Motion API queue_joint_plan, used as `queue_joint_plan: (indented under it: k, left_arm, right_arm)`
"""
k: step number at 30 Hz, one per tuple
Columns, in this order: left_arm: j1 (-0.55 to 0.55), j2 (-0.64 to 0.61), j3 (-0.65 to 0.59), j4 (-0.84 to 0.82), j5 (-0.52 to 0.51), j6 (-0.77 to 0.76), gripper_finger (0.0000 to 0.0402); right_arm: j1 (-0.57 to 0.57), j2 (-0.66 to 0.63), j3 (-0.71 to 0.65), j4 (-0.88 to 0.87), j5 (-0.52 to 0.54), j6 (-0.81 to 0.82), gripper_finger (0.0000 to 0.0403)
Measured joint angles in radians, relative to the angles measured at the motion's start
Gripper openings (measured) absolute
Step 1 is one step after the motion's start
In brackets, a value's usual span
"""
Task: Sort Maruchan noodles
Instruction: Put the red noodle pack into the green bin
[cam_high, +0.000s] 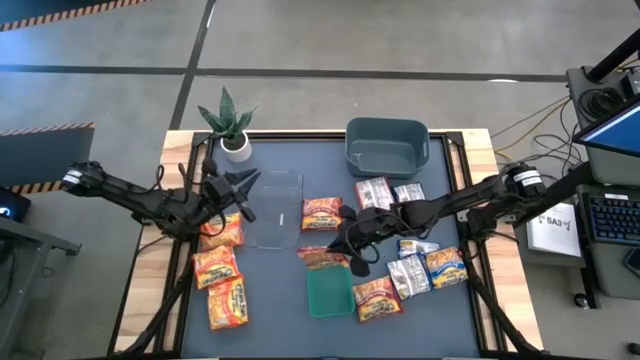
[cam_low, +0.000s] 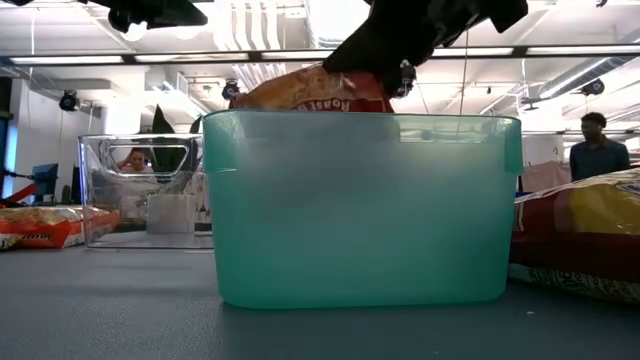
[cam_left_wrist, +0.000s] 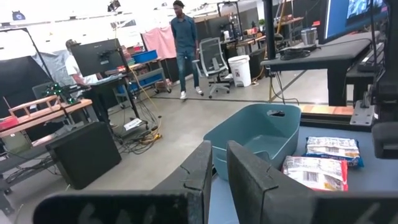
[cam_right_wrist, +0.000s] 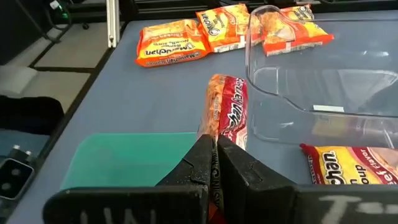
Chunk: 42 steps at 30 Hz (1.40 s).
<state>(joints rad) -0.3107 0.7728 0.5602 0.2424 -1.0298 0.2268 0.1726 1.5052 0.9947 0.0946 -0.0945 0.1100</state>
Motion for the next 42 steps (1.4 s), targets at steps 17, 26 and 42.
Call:
queue_joint_plan:
  k: [17,26,42]
  left_arm:
    - [0.000,0.011,0.000,0.005,0.000,-0.003,0.0032]
    - [0.000,0.011,0.000,0.010,0.000,-0.004,0.0032]
    - [0.000,0.011,0.000,0.012,0.001,-0.004,0.0032]
  right_arm:
    - [0.000,0.048,0.000,0.013,-0.002,-0.055,0.0012]
    - [0.000,0.035,0.000,-0.026,0.000,-0.020,0.0062]
    - [0.000,-0.088,0.022,-0.244,0.094,0.075,0.0098]
